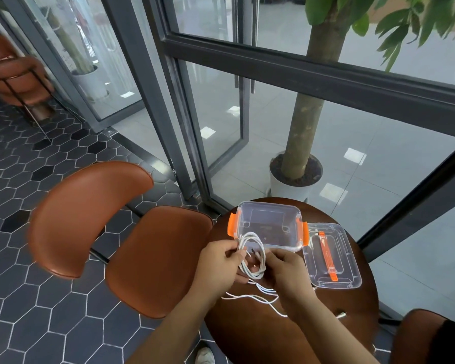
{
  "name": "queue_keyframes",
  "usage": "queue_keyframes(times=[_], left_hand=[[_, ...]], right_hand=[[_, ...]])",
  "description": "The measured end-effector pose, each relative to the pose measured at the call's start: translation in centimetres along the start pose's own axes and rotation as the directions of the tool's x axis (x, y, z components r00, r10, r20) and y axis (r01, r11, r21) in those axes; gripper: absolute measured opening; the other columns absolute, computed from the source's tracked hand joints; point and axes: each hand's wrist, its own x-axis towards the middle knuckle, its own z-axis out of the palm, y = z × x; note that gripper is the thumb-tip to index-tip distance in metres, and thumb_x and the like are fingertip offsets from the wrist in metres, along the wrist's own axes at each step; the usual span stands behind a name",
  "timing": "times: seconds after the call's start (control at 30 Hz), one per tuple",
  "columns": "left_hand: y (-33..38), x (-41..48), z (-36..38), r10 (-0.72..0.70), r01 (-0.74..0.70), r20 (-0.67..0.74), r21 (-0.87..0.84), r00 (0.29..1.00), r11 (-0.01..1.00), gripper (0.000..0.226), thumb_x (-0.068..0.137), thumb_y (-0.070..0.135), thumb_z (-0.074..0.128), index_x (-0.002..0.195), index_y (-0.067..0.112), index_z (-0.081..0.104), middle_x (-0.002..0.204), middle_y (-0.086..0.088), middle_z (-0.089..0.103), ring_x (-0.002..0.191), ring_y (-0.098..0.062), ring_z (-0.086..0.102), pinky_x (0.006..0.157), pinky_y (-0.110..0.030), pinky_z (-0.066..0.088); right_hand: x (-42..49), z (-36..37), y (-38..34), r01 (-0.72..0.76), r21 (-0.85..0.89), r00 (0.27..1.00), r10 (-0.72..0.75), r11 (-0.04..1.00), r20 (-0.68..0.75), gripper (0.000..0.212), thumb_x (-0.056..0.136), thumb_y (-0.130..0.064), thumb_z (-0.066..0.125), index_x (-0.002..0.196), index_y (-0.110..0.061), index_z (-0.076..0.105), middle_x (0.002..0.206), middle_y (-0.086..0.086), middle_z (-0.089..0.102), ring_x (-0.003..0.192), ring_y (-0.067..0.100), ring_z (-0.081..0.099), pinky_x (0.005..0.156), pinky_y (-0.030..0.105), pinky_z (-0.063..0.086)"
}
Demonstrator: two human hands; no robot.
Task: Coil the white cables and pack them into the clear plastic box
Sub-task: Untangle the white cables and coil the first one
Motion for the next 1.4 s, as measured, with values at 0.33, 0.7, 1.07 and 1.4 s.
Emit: queue_keyframes(times=[0.33, 0.7, 1.07, 1.4], left_hand=[[0.6, 1.4, -0.3, -0.194, 0.195, 0.025, -0.054, 0.981, 0.979, 0.014, 0.097, 0.007, 0.062, 0.095, 0.005, 0.075, 0.081, -0.021, 0.075, 0.059, -0.032, 0.075, 0.06, -0.047, 0.064], [-1.0, -0.6, 0.4, 0.066, -0.061, -0.037, 0.12, 0.997, 0.991, 0.015, 0.095, 0.009, 0.061, 0.09, 0.013, 0.074, 0.068, -0.007, 0.073, 0.053, -0.023, 0.072, 0.055, -0.043, 0.064], [-1.1, -0.9, 0.1, -0.109, 0.103, -0.012, -0.229, 0.994, 0.968, 0.014, 0.096, 0.008, 0.063, 0.091, 0.01, 0.076, 0.081, -0.023, 0.075, 0.062, -0.027, 0.072, 0.06, -0.04, 0.062], [-2.2, -0.6, 0.1, -0.099, 0.088, -0.054, -0.176, 0.994, 0.98, 0.018, 0.093, 0.008, 0.064, 0.088, 0.02, 0.078, 0.079, -0.017, 0.074, 0.061, -0.021, 0.071, 0.061, -0.046, 0.064]], right_hand=[[-0.3, 0.1, 0.2, -0.092, 0.452, 0.983, 0.009, 0.887, 0.181, 0.016, 0.08, 0.002, 0.067, 0.095, 0.002, 0.075, 0.086, 0.022, 0.071, 0.076, 0.029, 0.07, 0.073, 0.038, 0.06], [0.3, 1.3, 2.2, 0.296, -0.09, 0.911, -0.309, 0.951, -0.274, 0.016, 0.09, -0.007, 0.072, 0.097, -0.022, 0.07, 0.078, 0.008, 0.078, 0.07, 0.026, 0.076, 0.068, 0.041, 0.061], [0.4, 1.1, 0.4, 0.295, -0.149, 0.95, -0.307, 0.944, -0.059, 0.011, 0.091, -0.013, 0.072, 0.1, -0.019, 0.071, 0.088, 0.002, 0.078, 0.076, 0.022, 0.076, 0.064, 0.028, 0.061], [0.4, 0.4, 0.7, 0.255, -0.222, 0.966, -0.26, 0.941, 0.01, 0.03, 0.078, -0.004, 0.082, 0.101, -0.021, 0.07, 0.089, -0.001, 0.079, 0.08, 0.018, 0.076, 0.069, 0.028, 0.061]])
